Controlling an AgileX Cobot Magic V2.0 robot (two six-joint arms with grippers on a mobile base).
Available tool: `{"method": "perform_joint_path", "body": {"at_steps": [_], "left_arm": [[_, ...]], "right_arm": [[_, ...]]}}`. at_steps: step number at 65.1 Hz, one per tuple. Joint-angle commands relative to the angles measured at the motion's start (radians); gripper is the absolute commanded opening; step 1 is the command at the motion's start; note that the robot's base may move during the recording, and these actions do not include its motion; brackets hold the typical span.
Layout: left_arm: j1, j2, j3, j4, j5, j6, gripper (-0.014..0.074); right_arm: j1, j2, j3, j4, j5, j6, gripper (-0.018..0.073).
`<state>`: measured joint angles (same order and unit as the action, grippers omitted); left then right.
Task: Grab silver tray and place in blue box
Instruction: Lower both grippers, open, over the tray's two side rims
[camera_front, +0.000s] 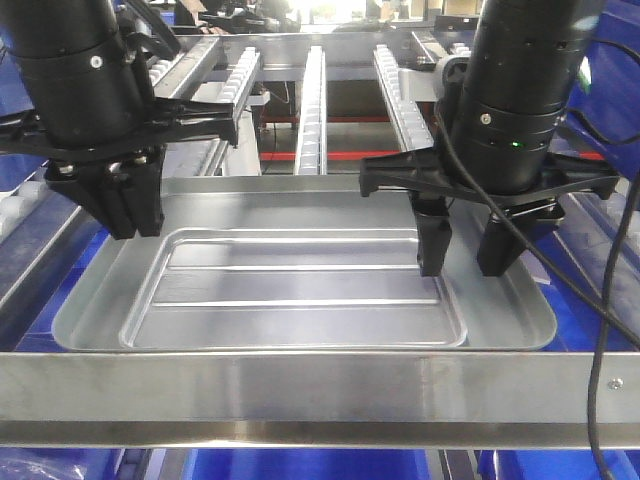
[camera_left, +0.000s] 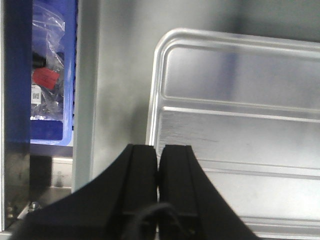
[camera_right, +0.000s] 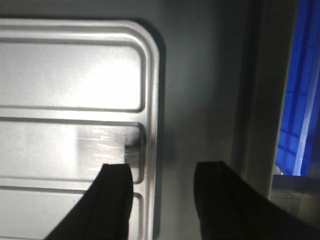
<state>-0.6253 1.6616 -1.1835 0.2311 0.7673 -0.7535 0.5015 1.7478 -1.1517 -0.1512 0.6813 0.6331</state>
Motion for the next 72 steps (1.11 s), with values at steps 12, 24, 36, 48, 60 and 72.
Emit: {"method": "perform_joint_path", "body": {"at_steps": [12,24,36,48,60,72], "left_arm": [[-0.006,-0.033,-0.022,-0.002,-0.052,0.018,-0.0006],[-0.006,-0.022,0.011,-0.011,-0.088,0.024,-0.0006],[-0.006,-0.010,0.025,-0.013,-0.108,0.024,-0.0006],[0.030,0.003,0.025,-0.018,-0.122,0.024,-0.0006],[0.038,0.003,0.027,-0.020,-0.101,0.053,-0.0006],[0.038,0.026,0.026,-0.039,-0.094,0.082,-0.0006]], "right_arm": [[0.001,-0.045,-0.034,-0.006,-0.027,-0.013,0.0415],[0.001,-0.045,-0.034,-0.005,-0.027,-0.013,0.0415],[0.001,-0.045,-0.034,-0.003,-0.027,-0.013,0.0415],[0.001,-0.045,-0.034,-0.001,-0.017,-0.013,0.0415],[0.001,-0.045,-0.034,-0.001,-0.027,-0.013,0.0415],[0.001,-0.045,-0.034,-0.001,-0.034,-0.013,0.0415]]}}
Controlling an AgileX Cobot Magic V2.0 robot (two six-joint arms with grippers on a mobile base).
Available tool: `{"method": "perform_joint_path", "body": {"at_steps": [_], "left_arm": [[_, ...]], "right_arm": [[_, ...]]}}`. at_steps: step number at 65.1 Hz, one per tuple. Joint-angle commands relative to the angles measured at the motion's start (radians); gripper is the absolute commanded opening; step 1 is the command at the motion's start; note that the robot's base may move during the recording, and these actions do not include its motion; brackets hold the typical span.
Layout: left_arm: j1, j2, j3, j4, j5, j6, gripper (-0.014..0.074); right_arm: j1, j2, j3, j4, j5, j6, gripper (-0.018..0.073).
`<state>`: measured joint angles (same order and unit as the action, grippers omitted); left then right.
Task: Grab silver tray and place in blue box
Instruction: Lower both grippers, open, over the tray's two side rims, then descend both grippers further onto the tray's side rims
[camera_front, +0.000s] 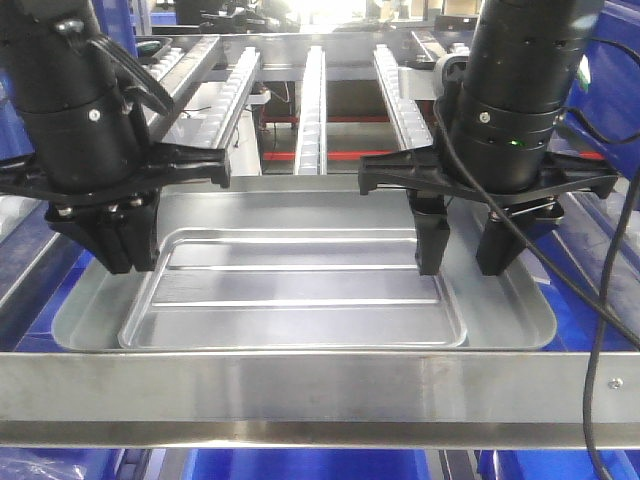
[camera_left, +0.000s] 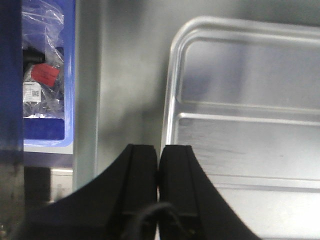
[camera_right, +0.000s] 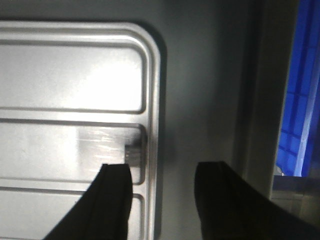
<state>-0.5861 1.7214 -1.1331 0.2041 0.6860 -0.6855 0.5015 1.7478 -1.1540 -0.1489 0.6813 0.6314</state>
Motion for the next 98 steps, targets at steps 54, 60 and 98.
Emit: {"method": "perform_joint_path", "body": {"at_steps": [54,60,98], "left_arm": [[-0.007,-0.028,-0.024,-0.006,-0.009,0.017,-0.0006],[-0.007,-0.028,-0.024,-0.006,-0.011,0.017,-0.0006],[-0.007,-0.028,-0.026,-0.006,0.003,0.032,0.0209]], "right_arm": [[0.001,-0.045,-0.032,-0.002,-0.035,-0.011,0.0415],[0.001,-0.045,-0.032,0.004,-0.035,-0.011,0.0415],[0.001,-0.045,-0.032,0.010,-0.047,-0.011,0.0415]]}}
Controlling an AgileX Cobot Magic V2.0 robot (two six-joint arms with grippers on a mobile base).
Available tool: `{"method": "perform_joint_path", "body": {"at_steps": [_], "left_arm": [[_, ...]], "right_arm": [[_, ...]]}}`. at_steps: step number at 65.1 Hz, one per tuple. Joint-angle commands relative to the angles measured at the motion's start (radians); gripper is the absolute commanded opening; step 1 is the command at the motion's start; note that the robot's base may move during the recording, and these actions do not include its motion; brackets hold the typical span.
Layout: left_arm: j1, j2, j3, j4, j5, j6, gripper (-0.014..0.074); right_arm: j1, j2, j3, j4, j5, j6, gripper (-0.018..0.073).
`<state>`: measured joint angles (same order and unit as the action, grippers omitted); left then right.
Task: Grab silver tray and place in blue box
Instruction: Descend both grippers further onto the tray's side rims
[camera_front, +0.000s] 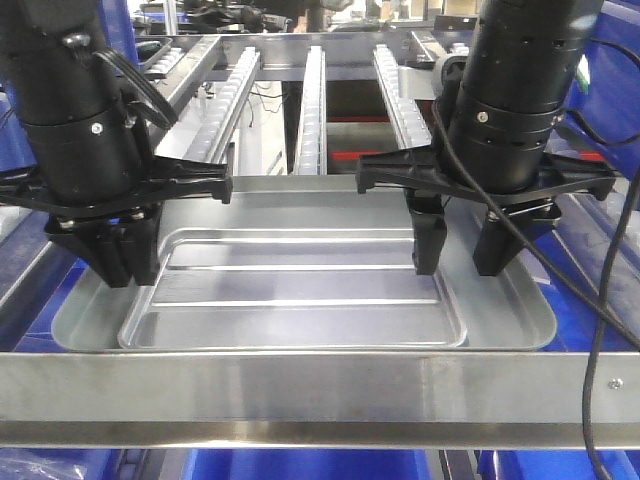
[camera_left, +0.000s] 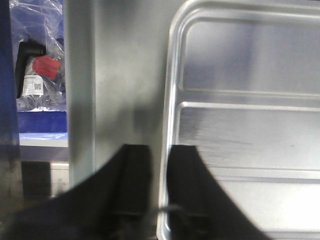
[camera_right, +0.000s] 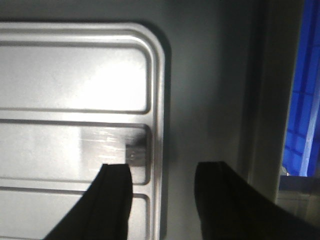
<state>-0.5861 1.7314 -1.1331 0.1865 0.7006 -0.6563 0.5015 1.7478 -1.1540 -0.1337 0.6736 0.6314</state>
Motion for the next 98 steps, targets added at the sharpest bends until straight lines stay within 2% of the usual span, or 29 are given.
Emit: {"method": "perform_joint_path", "body": {"at_steps": [1,4,7,24,98], "left_arm": [[-0.007,-0.038,-0.026,0.012,-0.011,0.003,0.0232],[-0.007,-0.038,-0.026,0.008,-0.011,0.003,0.0285],[-0.007,-0.038,-0.026,0.008,-0.011,0.003,0.0302],[-0.007,-0.038,-0.026,0.012,-0.069,0.003,0.0273],[-0.007,0.026,-0.026,0.016,-0.069,0.003,0.0263]], "right_arm": [[0.001,-0.045,-0.032,-0.005,-0.040,-0.011,0.0415],[0.001,-0.045,-0.032,-0.005,-0.040,-0.011,0.0415],[0.001,-0.045,-0.032,-0.005,-0.040,-0.011,0.0415],[0.001,-0.042,-0.032,-0.005,-0.045,-0.011,0.0415],[-0.003,0.008,-0.032,-0.024,-0.069,-0.011,0.0415]]}}
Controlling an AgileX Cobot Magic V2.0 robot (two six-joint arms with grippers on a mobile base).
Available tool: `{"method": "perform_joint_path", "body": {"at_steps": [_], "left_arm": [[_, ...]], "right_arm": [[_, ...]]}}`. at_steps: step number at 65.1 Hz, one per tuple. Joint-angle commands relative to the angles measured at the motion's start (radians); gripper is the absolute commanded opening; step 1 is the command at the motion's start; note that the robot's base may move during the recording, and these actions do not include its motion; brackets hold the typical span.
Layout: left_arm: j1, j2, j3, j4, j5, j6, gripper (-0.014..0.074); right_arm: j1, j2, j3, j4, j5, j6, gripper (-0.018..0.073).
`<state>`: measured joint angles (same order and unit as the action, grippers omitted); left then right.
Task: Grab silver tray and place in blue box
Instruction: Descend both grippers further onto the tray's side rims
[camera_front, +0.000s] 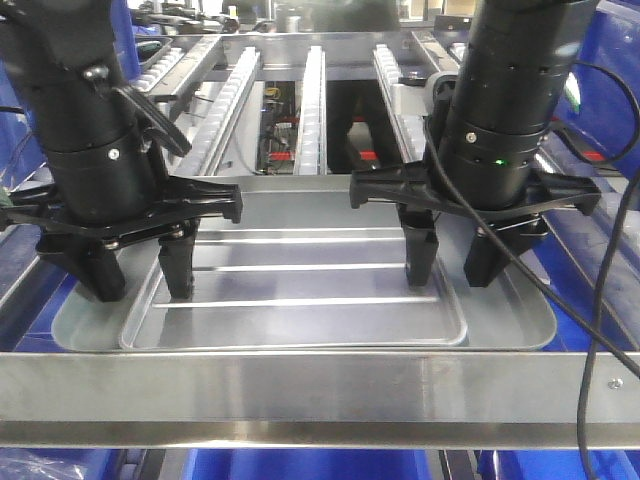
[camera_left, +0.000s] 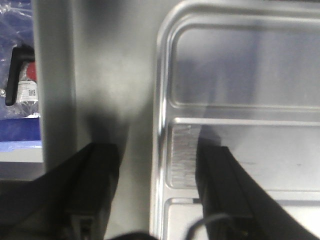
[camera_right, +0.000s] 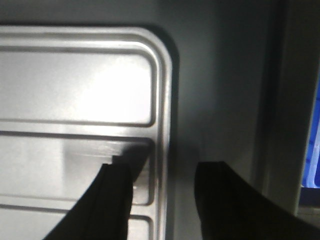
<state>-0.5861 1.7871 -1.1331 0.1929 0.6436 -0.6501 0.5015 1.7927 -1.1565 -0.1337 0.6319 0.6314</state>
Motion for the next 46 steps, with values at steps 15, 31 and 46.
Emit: {"method": "perform_joint_path", "body": {"at_steps": [15,31,46], "left_arm": [[-0.007,-0.021,-0.026,0.007,0.029,-0.004,0.0263],[-0.007,-0.021,-0.026,0.007,0.029,-0.004,0.0263],[-0.007,-0.021,-0.026,0.007,0.029,-0.004,0.0263]], "right_arm": [[-0.003,-0.037,-0.030,-0.024,-0.024,-0.011,0.0415],[-0.003,-0.037,-0.030,-0.024,-0.023,-0.011,0.0415],[-0.003,-0.037,-0.030,-0.024,-0.023,-0.011,0.0415]]}}
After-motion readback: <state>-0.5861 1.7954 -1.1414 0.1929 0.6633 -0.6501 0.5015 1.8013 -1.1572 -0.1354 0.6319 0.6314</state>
